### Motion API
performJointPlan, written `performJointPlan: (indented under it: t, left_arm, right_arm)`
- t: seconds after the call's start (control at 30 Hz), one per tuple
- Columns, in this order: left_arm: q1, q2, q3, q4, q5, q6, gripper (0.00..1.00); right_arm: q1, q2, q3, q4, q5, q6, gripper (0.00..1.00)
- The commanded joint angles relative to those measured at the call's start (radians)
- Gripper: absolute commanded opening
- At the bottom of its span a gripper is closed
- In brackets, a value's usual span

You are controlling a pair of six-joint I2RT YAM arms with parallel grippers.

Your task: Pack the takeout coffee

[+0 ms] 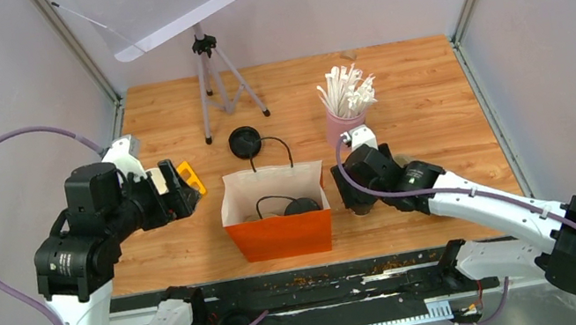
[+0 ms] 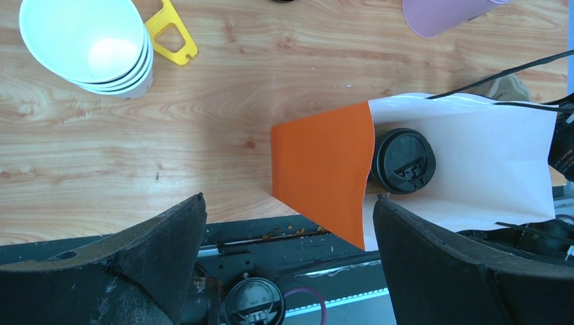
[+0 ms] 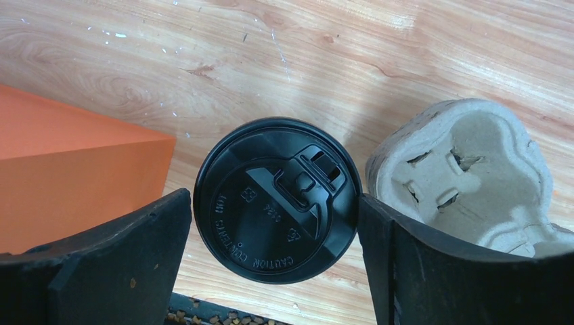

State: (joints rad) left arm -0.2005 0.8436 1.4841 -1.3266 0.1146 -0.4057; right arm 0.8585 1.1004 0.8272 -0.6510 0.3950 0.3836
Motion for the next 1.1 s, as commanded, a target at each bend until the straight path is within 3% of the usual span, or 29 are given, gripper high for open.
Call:
performJointPlan:
  t: [0.0,0.3,1.07]
  left_arm:
    - [0.003,-0.008,0.001,0.005,0.005,-0.002,0.99]
    - [0.003,-0.014,0.006,0.0,-0.001,-0.005,0.99]
    - [0.003,-0.019,-0.01,0.005,0.004,-0.027,0.98]
  right_arm:
    - [0.012,0.016,0.008,0.042,0.024,0.001,0.89]
    - [0.035,-0.004,-0.023,0.06,0.074,0.005,0.82]
    - [0.045,-0.077,-0.021,0.051,0.115,-0.036,0.79]
